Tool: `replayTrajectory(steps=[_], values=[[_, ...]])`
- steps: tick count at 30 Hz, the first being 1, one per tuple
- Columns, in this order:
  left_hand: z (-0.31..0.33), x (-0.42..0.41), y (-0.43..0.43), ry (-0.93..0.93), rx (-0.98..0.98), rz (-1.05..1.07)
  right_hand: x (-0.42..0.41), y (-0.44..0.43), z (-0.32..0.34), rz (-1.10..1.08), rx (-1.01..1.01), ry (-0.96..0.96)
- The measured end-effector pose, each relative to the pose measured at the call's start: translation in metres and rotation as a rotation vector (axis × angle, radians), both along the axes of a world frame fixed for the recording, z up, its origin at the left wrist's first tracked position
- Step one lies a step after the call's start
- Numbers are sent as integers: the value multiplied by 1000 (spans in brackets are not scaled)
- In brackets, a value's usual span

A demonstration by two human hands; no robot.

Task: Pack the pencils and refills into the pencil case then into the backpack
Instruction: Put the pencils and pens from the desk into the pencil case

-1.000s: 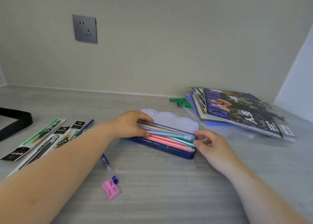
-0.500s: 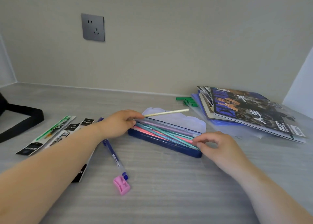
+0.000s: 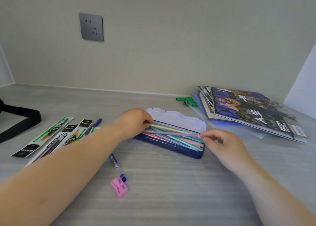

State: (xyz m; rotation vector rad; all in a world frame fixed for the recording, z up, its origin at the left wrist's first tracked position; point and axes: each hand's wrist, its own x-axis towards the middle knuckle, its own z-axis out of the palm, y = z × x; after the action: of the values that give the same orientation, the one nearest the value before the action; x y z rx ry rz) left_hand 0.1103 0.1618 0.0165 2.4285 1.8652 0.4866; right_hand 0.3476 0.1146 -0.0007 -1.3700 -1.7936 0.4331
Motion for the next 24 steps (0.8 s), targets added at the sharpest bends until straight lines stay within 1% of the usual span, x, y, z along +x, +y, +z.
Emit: replayTrajectory(steps=[3,8,12,14,15,17,19,22,24], values=[[-1,8,2,-58,39,-29,1,2,0,-12,-3,25],[-8,19,7,-156,-6,-55,3,2,2,-51,-8,75],[-11,16,5,-360,-13,-95,4,2,2,-50,1,75],[-7,7,3,-465,12,-56,4,2,1,-47,-24,66],[-4,0,3,-489,28,-27,4,3,0,-36,-50,58],[-2,-14,1,-477,22,45,2,4,-1,-11,-97,30],[-4,-27,-2,-424,-44,91,0,4,-3,1,-119,-2],[-13,-34,-6,-380,-123,60,-1,5,-6,26,-120,-107],[-16,-32,-6,-378,-115,45,-1,4,-7,43,-132,-153]])
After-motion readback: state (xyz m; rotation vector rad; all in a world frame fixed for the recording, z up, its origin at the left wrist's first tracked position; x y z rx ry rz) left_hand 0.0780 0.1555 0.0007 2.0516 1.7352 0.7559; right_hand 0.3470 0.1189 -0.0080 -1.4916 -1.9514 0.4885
